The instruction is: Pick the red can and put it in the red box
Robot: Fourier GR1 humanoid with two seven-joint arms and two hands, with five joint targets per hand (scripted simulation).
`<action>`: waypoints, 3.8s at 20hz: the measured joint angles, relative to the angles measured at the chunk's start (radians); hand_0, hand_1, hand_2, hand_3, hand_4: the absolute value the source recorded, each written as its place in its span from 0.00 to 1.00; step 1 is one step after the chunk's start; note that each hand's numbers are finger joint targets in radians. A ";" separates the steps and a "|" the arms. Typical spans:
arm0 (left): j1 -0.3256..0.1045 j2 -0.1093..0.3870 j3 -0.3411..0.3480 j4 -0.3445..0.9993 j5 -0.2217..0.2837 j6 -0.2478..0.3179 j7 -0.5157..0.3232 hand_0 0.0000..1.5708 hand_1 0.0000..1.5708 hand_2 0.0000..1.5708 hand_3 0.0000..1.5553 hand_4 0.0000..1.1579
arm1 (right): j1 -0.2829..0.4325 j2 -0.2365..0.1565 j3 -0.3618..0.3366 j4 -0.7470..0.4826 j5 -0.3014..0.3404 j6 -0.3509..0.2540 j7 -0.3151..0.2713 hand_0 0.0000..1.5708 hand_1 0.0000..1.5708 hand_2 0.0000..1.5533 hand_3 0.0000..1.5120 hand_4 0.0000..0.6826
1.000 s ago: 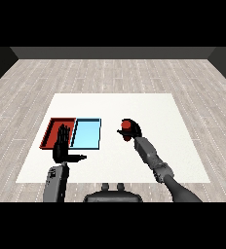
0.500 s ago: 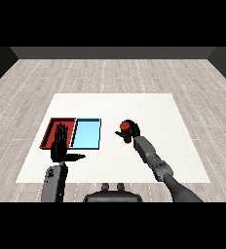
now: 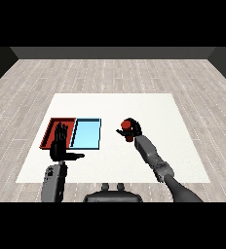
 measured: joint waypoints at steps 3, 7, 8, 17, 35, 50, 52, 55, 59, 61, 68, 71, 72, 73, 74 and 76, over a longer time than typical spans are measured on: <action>0.002 -0.003 -0.003 0.024 -0.004 -0.008 -0.021 0.00 0.00 0.00 0.00 0.00 | -0.003 -0.004 0.008 -0.050 -0.010 -0.011 0.008 0.98 0.98 0.94 0.91 0.85; -0.001 -0.013 -0.023 0.011 -0.023 0.007 -0.008 0.00 0.00 0.00 0.00 0.00 | 0.037 -0.009 0.022 -0.188 -0.012 -0.016 0.041 0.96 0.96 0.94 0.91 0.89; 0.010 -0.014 -0.033 -0.004 -0.034 0.012 -0.002 0.00 0.00 0.00 0.00 0.00 | 0.052 -0.009 0.028 -0.224 -0.011 -0.017 0.044 0.96 0.96 0.94 0.91 0.89; 0.000 -0.028 -0.120 -0.058 -0.061 0.022 0.069 0.00 0.00 0.00 0.00 0.00 | 0.207 -0.049 0.074 -0.629 -0.023 0.002 0.128 0.93 0.93 0.91 0.92 0.93; -0.147 -0.045 -0.402 0.023 -0.156 0.268 0.240 0.00 0.00 0.00 0.00 0.00 | 0.458 0.014 0.374 -1.217 0.036 -0.253 0.300 0.92 0.92 0.92 0.92 0.89; -0.243 -0.045 -0.477 0.242 -0.057 0.343 0.191 0.00 0.00 0.00 0.00 0.00 | 0.502 0.016 0.450 -1.291 0.048 -0.260 0.273 0.93 0.93 0.92 0.92 0.96; -0.247 -0.045 -0.467 0.269 -0.046 0.325 0.178 0.00 0.00 0.00 0.00 0.00 | 0.506 0.010 0.446 -1.296 0.048 -0.252 0.269 0.93 0.93 0.92 0.92 0.97; -0.246 -0.045 -0.488 0.266 -0.032 0.339 0.189 0.00 0.00 0.00 0.00 0.00 | 0.497 0.014 0.468 -1.279 0.037 -0.266 0.257 0.94 0.94 0.92 0.92 0.97; -0.276 -0.045 -0.511 0.292 -0.002 0.359 0.184 0.00 0.00 0.00 0.00 0.00 | 0.494 0.016 0.500 -1.298 0.031 -0.290 0.262 0.93 0.93 0.93 0.92 0.98; -0.271 -0.045 -0.521 0.305 0.009 0.355 0.160 0.00 0.00 0.00 0.00 0.00 | 0.484 0.017 0.507 -1.274 0.006 -0.294 0.240 0.92 0.92 0.92 0.92 0.96; -0.301 -0.044 -0.569 0.334 0.060 0.386 0.140 0.00 0.00 0.00 0.00 0.00 | 0.478 0.017 0.547 -1.270 -0.052 -0.314 0.213 0.96 0.96 0.94 0.94 0.96; -0.324 -0.045 -0.600 0.378 0.099 0.405 0.110 0.00 0.00 0.00 0.00 0.00 | 0.475 0.017 0.563 -1.259 -0.078 -0.320 0.192 0.96 0.96 0.94 0.94 0.96; -0.324 -0.045 -0.610 0.379 0.105 0.408 0.109 0.00 0.00 0.00 0.00 0.00 | 0.466 0.017 0.575 -1.255 -0.090 -0.331 0.191 0.97 0.97 0.94 0.94 0.97; -0.335 -0.044 -0.611 0.391 0.117 0.408 0.105 0.00 0.00 0.00 0.00 0.00 | 0.466 0.017 0.566 -1.257 -0.089 -0.319 0.195 0.98 0.98 0.94 0.94 0.96; -0.323 -0.043 -0.608 0.380 0.109 0.406 0.108 0.00 0.00 0.00 0.00 0.00 | 0.450 0.016 0.577 -1.247 -0.097 -0.333 0.194 0.97 0.97 0.94 0.93 0.95; -0.321 -0.036 -0.621 0.381 0.118 0.421 0.101 0.00 0.00 0.00 0.00 0.00 | 0.440 0.013 0.594 -1.238 -0.106 -0.354 0.187 0.97 0.97 0.94 0.93 0.95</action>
